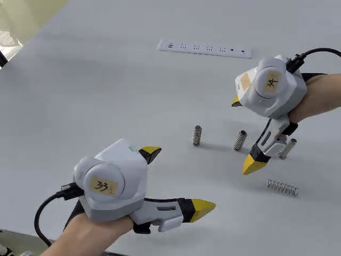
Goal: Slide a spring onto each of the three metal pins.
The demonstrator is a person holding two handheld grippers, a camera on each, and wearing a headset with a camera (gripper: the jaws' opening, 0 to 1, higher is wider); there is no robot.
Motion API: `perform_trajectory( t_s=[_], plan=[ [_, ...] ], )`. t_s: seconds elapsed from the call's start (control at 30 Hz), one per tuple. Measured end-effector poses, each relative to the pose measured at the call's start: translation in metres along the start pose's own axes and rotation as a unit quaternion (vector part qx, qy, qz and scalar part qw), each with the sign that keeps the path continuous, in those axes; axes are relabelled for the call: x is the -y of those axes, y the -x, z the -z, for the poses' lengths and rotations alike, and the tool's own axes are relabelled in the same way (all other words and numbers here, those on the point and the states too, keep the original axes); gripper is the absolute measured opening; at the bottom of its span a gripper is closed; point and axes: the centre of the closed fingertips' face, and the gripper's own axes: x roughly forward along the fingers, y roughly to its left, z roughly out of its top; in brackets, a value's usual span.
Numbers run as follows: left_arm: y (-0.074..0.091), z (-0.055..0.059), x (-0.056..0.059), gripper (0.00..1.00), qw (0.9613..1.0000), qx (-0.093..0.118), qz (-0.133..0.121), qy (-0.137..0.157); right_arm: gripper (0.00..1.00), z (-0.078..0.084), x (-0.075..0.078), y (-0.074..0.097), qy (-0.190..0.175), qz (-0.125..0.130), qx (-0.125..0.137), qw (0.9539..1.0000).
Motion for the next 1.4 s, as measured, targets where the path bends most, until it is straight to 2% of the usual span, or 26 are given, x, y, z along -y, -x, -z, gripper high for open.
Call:
perform_trajectory(
  t_s=[0.13,0.2,0.33,0.47,0.6,0.87,1.17,1.27,1.4],
  plan=[
    [0.001,-0.002,0.000,0.88,1.0000,-0.001,0.000,-0.003,0.99,0.002,-0.001,0.005,-0.010,0.009,0.010,0.9999],
    [0.001,-0.002,-0.001,0.88,1.0000,-0.001,-0.001,-0.004,0.99,0.009,0.000,0.008,-0.014,0.013,0.014,0.9997],
    [0.002,-0.006,-0.003,0.88,1.0000,0.000,-0.001,-0.009,0.99,0.008,-0.005,0.018,-0.029,0.025,0.029,0.9988],
    [0.002,-0.008,-0.004,0.88,0.9999,-0.001,-0.003,-0.013,0.99,0.013,-0.009,0.024,-0.035,0.039,0.029,0.9982],
    [0.003,-0.010,-0.006,0.88,0.9999,0.002,-0.006,-0.011,0.99,0.025,-0.008,0.027,-0.048,0.044,0.036,0.9972],
    [0.003,-0.011,-0.004,0.88,0.9998,-0.004,-0.001,-0.020,0.98,0.046,-0.015,0.041,-0.073,0.060,0.046,0.9945],
    [0.000,-0.013,0.000,0.88,0.9995,-0.009,0.008,-0.030,0.98,0.060,-0.039,0.053,-0.096,0.076,0.052,0.9911],
    [-0.001,-0.012,0.002,0.88,0.9994,-0.011,0.012,-0.032,0.98,0.068,-0.039,0.058,-0.108,0.085,0.058,0.9888],
    [-0.001,-0.012,0.003,0.88,0.9992,-0.014,0.014,-0.035,0.99,0.076,-0.049,0.065,-0.123,0.091,0.061,0.9862]
  ],
)
